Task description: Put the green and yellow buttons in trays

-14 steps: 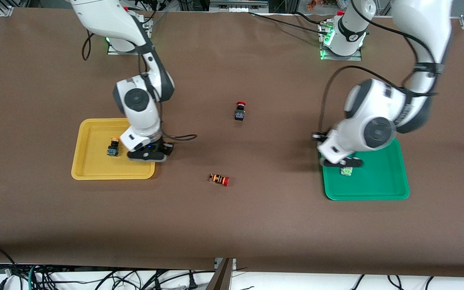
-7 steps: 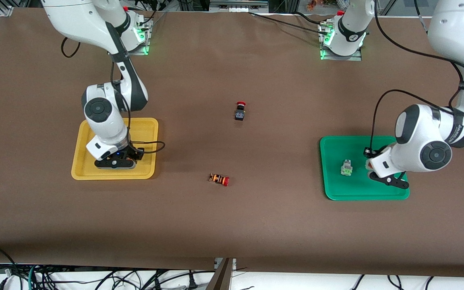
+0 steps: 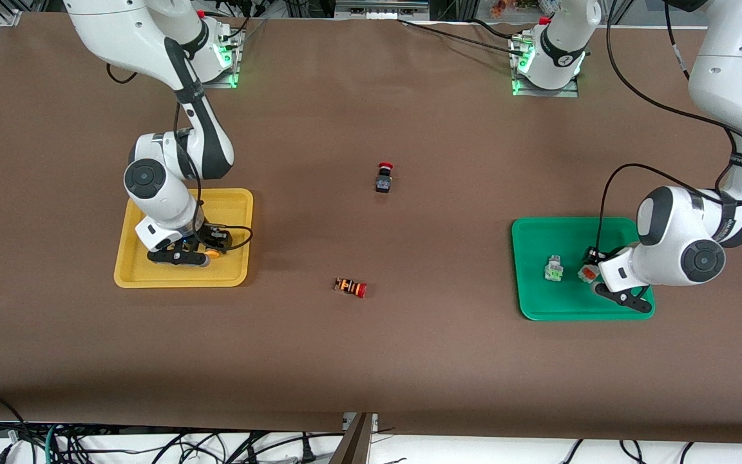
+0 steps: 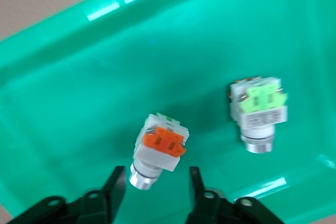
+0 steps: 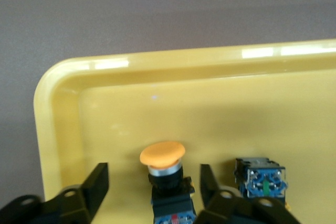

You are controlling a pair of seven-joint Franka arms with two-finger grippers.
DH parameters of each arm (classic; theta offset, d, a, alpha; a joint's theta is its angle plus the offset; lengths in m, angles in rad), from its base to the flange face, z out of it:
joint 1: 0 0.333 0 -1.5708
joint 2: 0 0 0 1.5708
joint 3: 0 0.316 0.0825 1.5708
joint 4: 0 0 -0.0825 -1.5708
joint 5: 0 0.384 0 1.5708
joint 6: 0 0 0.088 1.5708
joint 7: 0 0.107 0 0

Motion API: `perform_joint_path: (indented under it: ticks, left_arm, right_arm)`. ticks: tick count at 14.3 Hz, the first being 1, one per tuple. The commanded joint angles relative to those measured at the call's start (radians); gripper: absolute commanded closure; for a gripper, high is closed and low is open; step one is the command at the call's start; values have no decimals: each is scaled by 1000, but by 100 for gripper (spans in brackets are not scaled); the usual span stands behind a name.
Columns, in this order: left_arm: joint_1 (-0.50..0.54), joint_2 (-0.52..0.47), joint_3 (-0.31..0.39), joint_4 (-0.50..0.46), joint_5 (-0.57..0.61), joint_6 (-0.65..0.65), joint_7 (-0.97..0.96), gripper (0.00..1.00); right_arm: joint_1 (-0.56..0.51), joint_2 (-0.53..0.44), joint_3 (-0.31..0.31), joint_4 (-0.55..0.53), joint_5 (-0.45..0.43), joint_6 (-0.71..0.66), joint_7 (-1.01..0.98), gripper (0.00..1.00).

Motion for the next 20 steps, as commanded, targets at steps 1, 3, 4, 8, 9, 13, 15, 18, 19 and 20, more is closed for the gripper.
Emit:
perform_joint_path:
  ticks: [1, 3, 4, 8, 9, 13, 15, 18, 19, 20]
  left_arm:
    - [-10, -138, -51, 17, 1, -133, -32, 0]
    - [-11, -206, -103, 90, -19, -279, -118, 0]
    - [-11, -221, -135, 153, -19, -370, -167, 0]
    - [-16, -233, -214, 414, -5, -672, -250, 0]
    - [-36, -279, -197, 436, -14, -693, -251, 0]
    - [-255, -509, 147, 244, -170, -511, -379, 0]
    - [-327, -653, 290, 24, -261, -335, -374, 0]
    - [-344, -666, 285, 34, -238, -415, -368, 0]
    - [-343, -649, 280, 67, -229, -438, -354, 0]
    - [-344, -628, 280, 94, -227, -446, -335, 0]
  right_arm:
    - [-35, -27, 7, 133, 77, -228, -26, 1]
    - [-69, -4, 8, 266, 85, -381, -39, 1]
    - [-86, 5, 7, 318, 87, -440, -39, 1]
    - [-162, 10, 7, 532, 162, -731, -76, 1]
    - [-201, 8, 5, 569, 166, -796, -113, 1]
    - [-364, -7, -1, 650, 246, -912, -317, 1]
    - [-399, -18, -16, 740, 237, -1008, -331, 1]
    - [-387, -56, -29, 791, 87, -1045, -329, 1]
    - [-376, -82, -26, 785, 52, -1046, -329, 1]
    - [-367, -91, -26, 785, 51, -1046, -329, 1]
